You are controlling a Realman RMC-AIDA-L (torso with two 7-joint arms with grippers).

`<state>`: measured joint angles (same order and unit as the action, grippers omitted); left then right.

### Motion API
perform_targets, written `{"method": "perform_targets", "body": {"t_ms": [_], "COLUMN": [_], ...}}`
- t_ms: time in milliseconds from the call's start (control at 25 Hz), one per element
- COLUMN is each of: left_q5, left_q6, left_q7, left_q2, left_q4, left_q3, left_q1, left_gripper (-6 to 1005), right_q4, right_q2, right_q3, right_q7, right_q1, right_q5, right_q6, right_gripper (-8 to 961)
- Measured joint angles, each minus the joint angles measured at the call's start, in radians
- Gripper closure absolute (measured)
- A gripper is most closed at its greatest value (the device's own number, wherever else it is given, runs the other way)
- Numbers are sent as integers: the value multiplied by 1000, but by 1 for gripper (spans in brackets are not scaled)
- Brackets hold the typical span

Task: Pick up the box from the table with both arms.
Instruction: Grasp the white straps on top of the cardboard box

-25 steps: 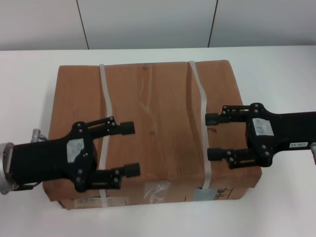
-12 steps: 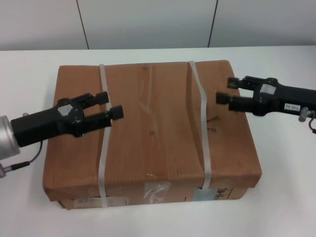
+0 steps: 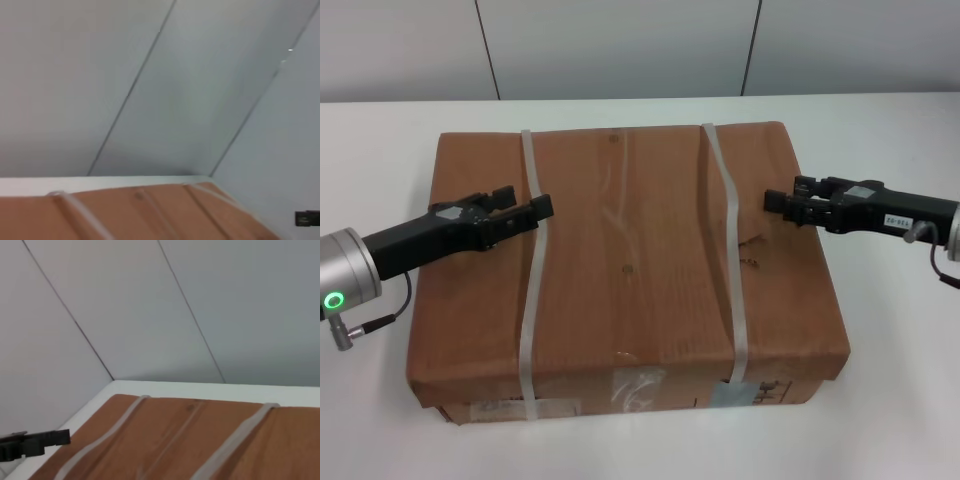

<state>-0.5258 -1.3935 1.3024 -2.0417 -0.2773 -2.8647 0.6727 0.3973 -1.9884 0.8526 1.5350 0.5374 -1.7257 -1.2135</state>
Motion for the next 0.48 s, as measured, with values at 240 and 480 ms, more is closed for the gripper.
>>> {"method": "perform_targets", "body": {"t_ms": [240,480], "left_q5": [-3,-8], "left_q6": [72,126], "left_q7": [17,28], "left_q2": [0,0], "left_q4": [29,43], "left_q3": [1,1], "left_q1": [2,2], "left_gripper": [199,199], "right_q4": [-40,-49], "right_q2": [-15,-51], "right_q3": [2,6], "right_q7": [-5,-1], "right_q1": [33,55], "right_q5": [0,-5], "right_q6": [32,50], "right_gripper": [193,198]}}
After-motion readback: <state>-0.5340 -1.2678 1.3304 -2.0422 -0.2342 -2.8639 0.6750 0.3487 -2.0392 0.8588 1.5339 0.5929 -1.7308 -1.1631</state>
